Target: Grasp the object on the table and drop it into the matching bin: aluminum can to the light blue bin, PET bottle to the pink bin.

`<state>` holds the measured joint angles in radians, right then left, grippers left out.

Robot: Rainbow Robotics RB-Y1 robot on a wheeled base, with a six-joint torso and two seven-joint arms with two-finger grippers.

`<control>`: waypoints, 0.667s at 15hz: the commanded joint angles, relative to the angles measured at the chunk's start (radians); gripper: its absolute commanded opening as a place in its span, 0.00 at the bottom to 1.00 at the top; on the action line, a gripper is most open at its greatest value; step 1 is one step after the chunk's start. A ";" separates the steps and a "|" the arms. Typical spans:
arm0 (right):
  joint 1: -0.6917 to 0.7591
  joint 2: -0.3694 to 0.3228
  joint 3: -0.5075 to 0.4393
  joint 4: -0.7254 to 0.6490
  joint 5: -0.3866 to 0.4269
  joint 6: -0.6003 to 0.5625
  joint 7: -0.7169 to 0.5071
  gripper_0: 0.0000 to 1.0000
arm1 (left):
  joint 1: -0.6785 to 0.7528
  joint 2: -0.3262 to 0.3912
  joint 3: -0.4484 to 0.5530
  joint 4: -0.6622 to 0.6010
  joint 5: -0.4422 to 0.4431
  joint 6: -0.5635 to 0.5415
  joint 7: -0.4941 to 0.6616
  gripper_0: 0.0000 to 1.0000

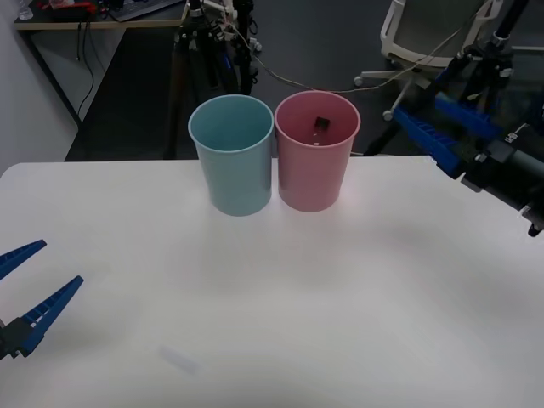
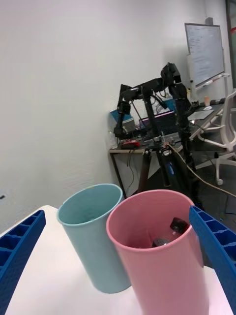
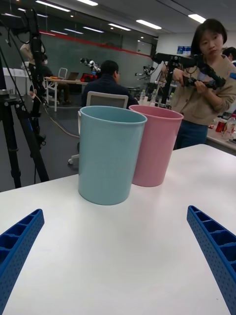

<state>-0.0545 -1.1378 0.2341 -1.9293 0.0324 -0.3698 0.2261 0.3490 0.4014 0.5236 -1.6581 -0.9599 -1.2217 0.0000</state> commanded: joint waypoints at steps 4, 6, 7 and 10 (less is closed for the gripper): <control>0.130 0.107 -0.108 0.078 0.317 -0.192 -0.186 1.00 | 0.000 0.000 0.000 0.000 0.000 0.000 0.000 1.00; 0.193 0.159 -0.170 0.090 0.437 -0.262 -0.251 1.00 | 0.000 0.000 0.000 0.000 0.000 0.000 0.000 1.00; 0.219 0.190 -0.199 0.090 0.488 -0.284 -0.258 1.00 | 0.000 0.000 0.000 0.000 0.000 0.000 0.000 1.00; 0.318 0.322 -0.318 0.093 0.647 -0.370 -0.271 1.00 | 0.000 0.000 0.000 0.000 0.000 0.000 0.000 1.00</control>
<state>0.2425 -0.8470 -0.0557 -1.8352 0.6421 -0.7197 -0.0419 0.3491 0.4014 0.5236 -1.6581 -0.9599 -1.2217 0.0000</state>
